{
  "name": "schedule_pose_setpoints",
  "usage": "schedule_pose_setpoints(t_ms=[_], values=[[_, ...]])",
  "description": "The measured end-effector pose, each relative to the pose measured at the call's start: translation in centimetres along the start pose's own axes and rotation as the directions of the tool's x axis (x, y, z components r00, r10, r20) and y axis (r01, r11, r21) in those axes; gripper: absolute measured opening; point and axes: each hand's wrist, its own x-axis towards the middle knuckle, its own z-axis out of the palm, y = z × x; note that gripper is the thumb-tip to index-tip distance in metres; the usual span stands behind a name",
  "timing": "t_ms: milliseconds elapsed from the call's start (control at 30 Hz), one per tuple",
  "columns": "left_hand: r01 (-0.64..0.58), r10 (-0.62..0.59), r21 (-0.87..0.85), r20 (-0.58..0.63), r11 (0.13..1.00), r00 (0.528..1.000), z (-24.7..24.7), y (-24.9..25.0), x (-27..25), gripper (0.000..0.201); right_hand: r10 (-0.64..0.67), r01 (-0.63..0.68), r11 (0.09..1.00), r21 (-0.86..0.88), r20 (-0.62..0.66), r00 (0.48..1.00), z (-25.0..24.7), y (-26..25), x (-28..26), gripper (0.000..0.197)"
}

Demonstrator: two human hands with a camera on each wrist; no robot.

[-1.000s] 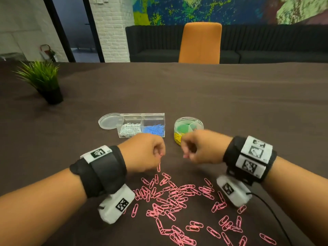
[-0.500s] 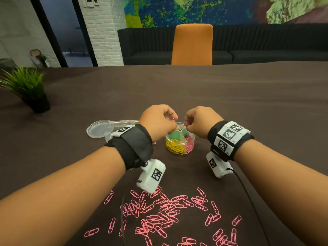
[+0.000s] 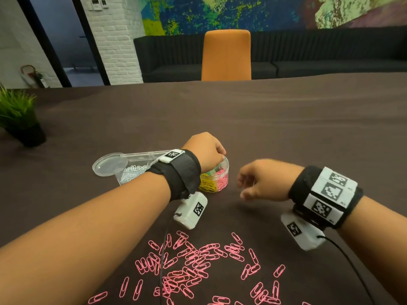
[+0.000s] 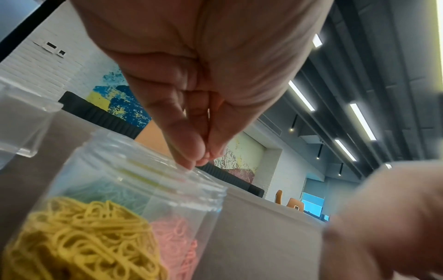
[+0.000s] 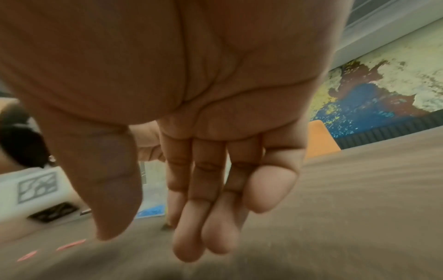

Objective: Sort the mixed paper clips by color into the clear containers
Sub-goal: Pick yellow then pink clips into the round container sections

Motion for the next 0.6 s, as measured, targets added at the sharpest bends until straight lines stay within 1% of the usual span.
schedule_pose_setpoints(t_ms=[67,133,267,333,400,433,467,500,533,567,600], values=[[-0.009,0.008,0.010,0.022,1.000,1.000,-0.1,0.0,0.1,0.015,-0.004,0.006,1.000,-0.015,0.117,0.993,1.0,-0.4,-1.0,0.026],[-0.008,0.008,-0.004,0.039,1.000,0.999,-0.1,-0.1,0.1,0.015,-0.003,0.008,1.000,-0.023,0.171,0.985,2.1,-1.0,-1.8,0.027],[-0.032,0.032,-0.030,0.003,0.999,0.999,-0.6,-0.7,-0.4,0.014,0.000,0.008,0.999,-0.043,0.193,0.981,3.0,-1.9,-2.8,0.032],[-0.064,0.063,-0.015,-0.034,0.998,0.997,-1.3,-1.4,-1.1,0.012,-0.007,0.017,0.999,-0.049,0.199,0.980,3.3,-2.5,-3.3,0.035],[-0.101,0.103,0.038,-0.062,0.994,0.993,-2.2,-2.5,-2.3,0.008,-0.007,0.023,0.997,-0.078,0.200,0.980,3.7,-3.0,-3.8,0.044],[-0.116,0.119,0.087,-0.035,0.989,0.992,-2.8,-3.3,-3.0,0.006,-0.002,0.022,0.994,-0.103,0.195,0.981,4.0,-3.3,-3.9,0.050],[-0.128,0.124,0.150,0.040,0.980,0.991,-3.4,-4.1,-3.8,0.006,0.010,0.015,0.991,-0.133,0.188,0.982,4.3,-3.6,-4.0,0.055],[-0.140,0.108,0.218,0.156,0.966,0.982,-3.9,-5.1,-4.7,0.008,0.022,0.008,0.986,-0.165,0.184,0.983,4.5,-4.0,-4.0,0.060],[-0.150,0.070,0.281,0.275,0.948,0.959,-4.2,-6.2,-5.6,0.012,0.029,0.009,0.980,-0.200,0.187,0.982,4.7,-4.4,-4.1,0.063],[-0.153,0.020,0.343,0.362,0.927,0.932,-4.4,-7.3,-6.4,0.016,0.025,0.020,0.973,-0.231,0.191,0.981,4.9,-4.8,-4.2,0.065],[-0.147,-0.029,0.402,0.401,0.904,0.916,-4.4,-8.4,-7.2,0.020,0.012,0.038,0.967,-0.252,0.194,0.981,5.1,-5.1,-4.3,0.064]])
